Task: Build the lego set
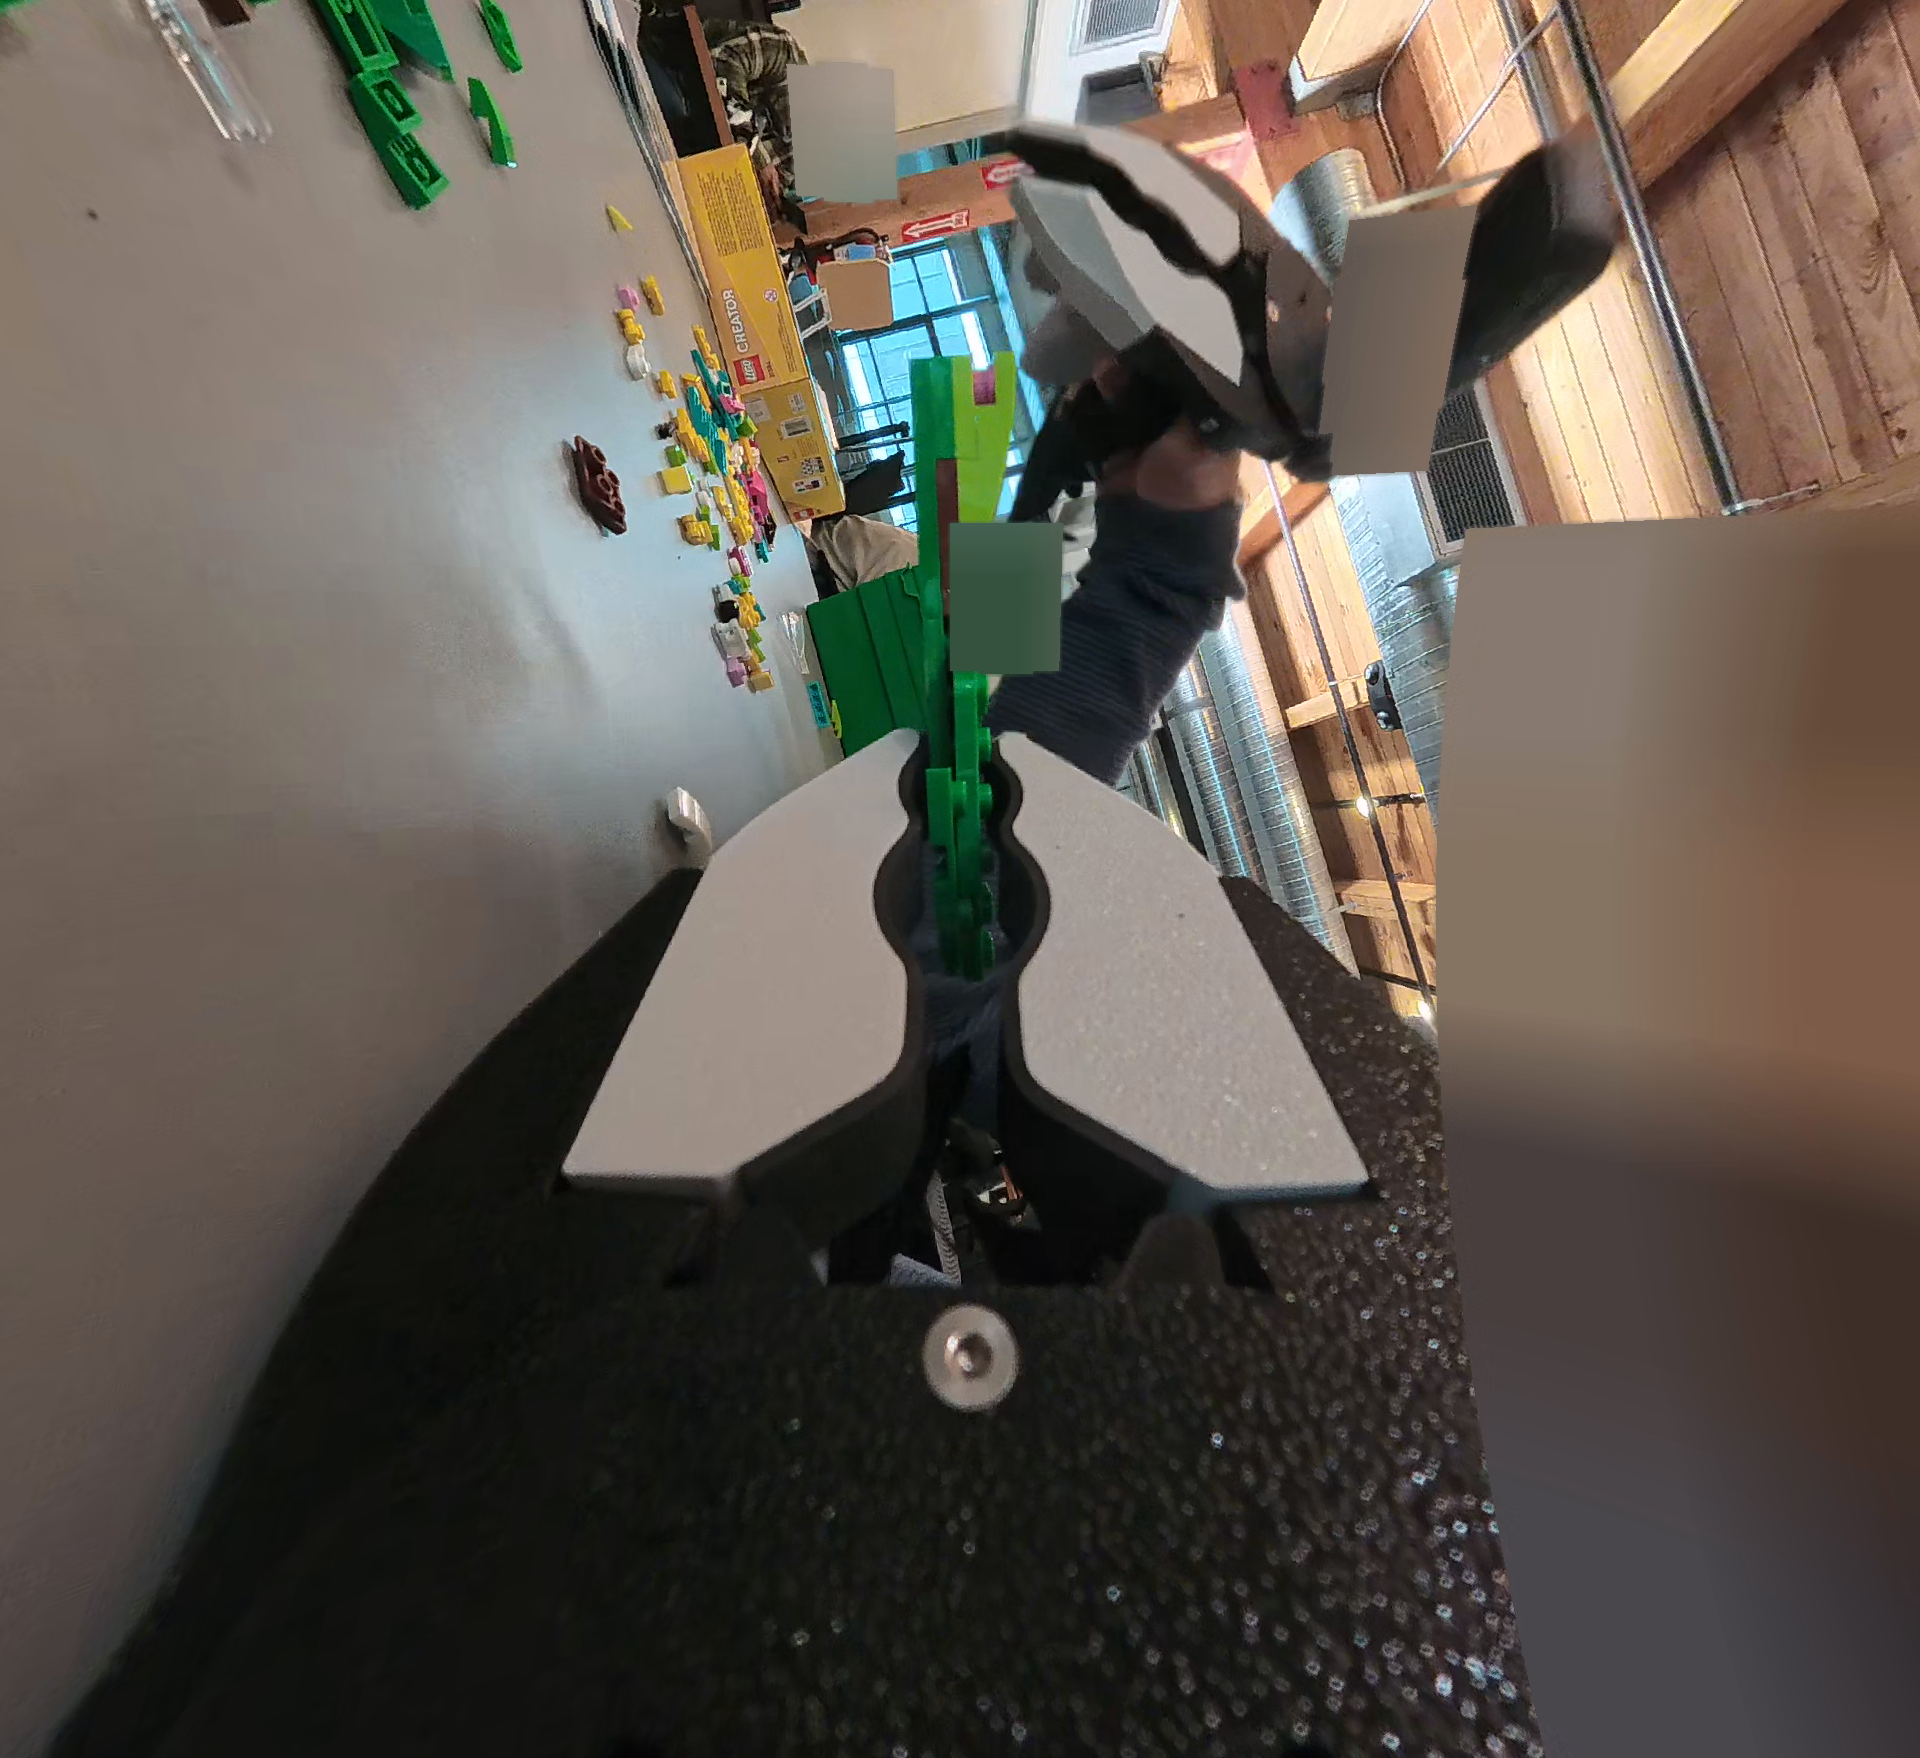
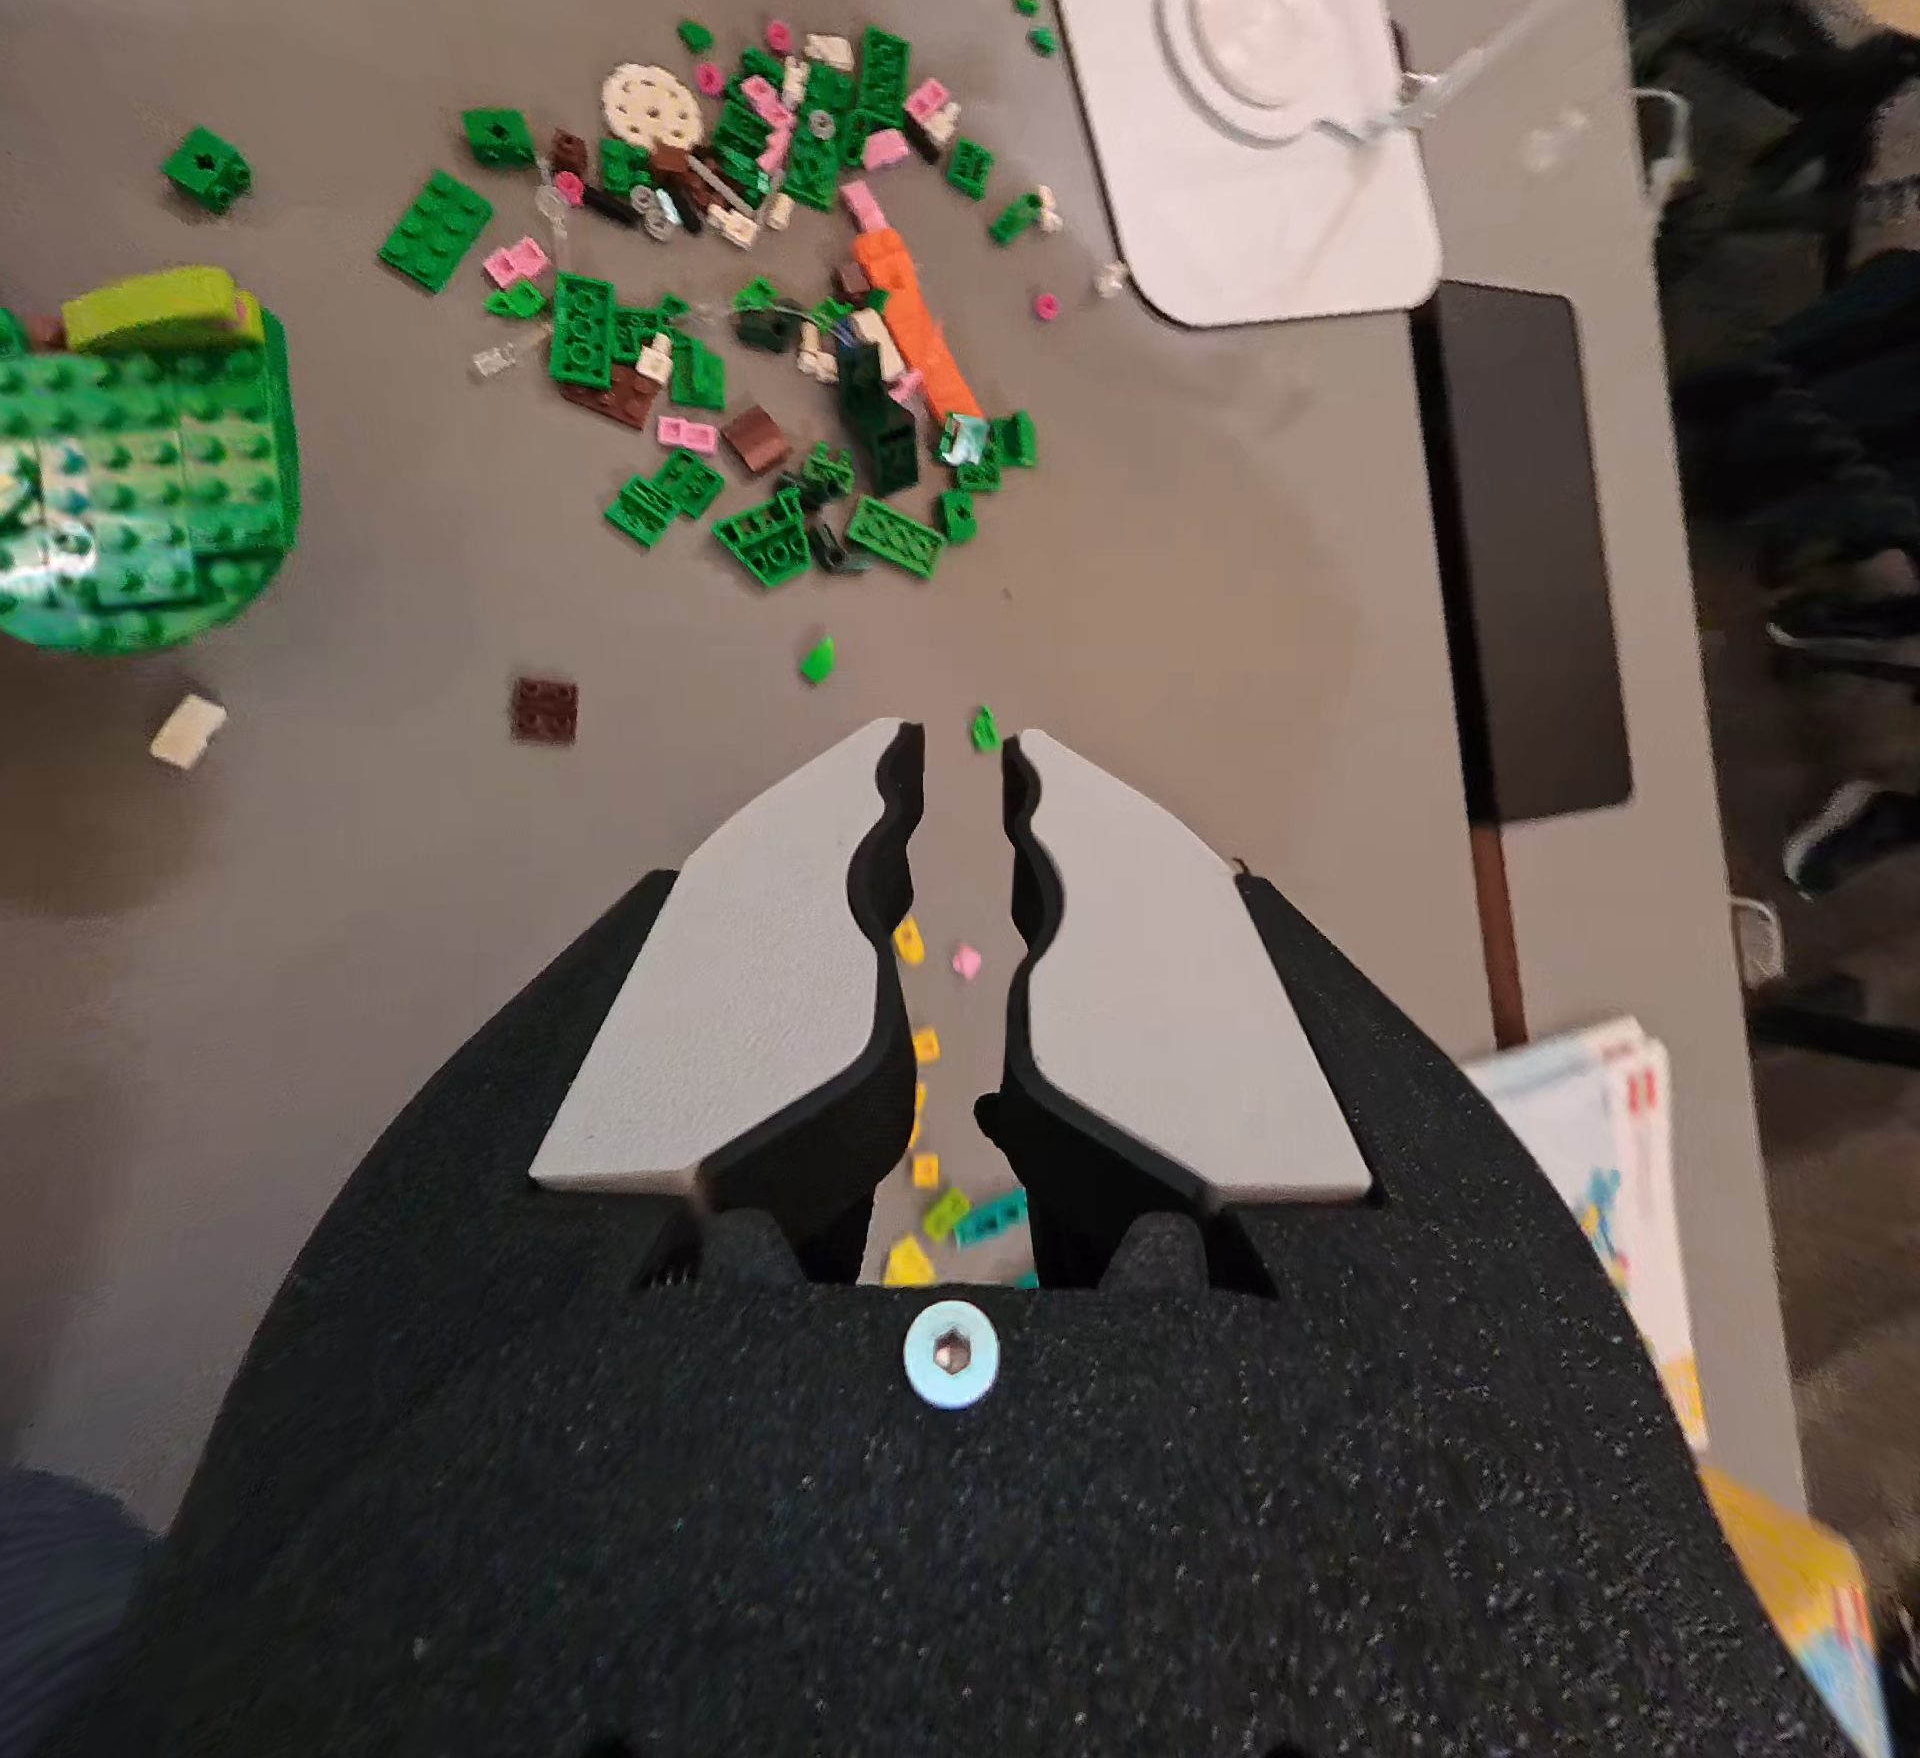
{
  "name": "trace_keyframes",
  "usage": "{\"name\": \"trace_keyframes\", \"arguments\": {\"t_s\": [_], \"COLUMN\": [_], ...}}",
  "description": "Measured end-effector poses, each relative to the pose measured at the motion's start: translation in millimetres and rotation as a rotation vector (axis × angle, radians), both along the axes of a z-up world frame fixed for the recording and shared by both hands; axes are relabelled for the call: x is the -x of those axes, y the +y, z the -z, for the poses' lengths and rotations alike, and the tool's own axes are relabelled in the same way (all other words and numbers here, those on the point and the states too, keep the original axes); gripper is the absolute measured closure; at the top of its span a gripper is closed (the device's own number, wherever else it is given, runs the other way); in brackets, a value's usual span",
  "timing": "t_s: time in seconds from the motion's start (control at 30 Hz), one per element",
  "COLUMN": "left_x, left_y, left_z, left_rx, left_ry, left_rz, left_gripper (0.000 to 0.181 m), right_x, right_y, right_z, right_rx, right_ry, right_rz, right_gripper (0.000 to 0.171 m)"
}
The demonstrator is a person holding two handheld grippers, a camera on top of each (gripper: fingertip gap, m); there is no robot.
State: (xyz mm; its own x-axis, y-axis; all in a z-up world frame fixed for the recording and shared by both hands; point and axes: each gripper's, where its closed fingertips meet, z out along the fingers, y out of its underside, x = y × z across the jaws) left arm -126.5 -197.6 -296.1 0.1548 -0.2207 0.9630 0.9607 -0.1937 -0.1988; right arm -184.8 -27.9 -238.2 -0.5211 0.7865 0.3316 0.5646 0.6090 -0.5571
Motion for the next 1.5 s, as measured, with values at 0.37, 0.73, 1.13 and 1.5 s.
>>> {"name": "trace_keyframes", "arguments": {"t_s": [0.37, 0.73, 1.13, 1.5], "left_x": [-2.8, -0.6, 5.1, 19.3], "left_y": [2.4, 6.3, -5.0, -8.9], "left_z": [3.2, 9.0, -15.3, 14.4], "left_rx": [0.024, 0.074, -0.110, 0.125], "left_ry": [0.006, 0.032, -0.122, 0.080], "left_rz": [0.023, 0.000, 0.078, 0.045], "left_gripper": [0.173, 0.173, 0.173, 0.173], "right_x": [-132.5, -266.0, -159.6, 35.9], "right_y": [137.9, 238.7, 157.4, 10.4], "right_z": [13.0, 41.0, 39.3, 81.5], "right_rx": [-0.009, -0.098, -0.052, 0.121], "right_ry": [-0.068, -0.221, -0.021, -0.070], "right_rz": [0.420, 0.700, 0.208, -0.351], "right_gripper": [0.154, 0.153, 0.143, 0.150]}}
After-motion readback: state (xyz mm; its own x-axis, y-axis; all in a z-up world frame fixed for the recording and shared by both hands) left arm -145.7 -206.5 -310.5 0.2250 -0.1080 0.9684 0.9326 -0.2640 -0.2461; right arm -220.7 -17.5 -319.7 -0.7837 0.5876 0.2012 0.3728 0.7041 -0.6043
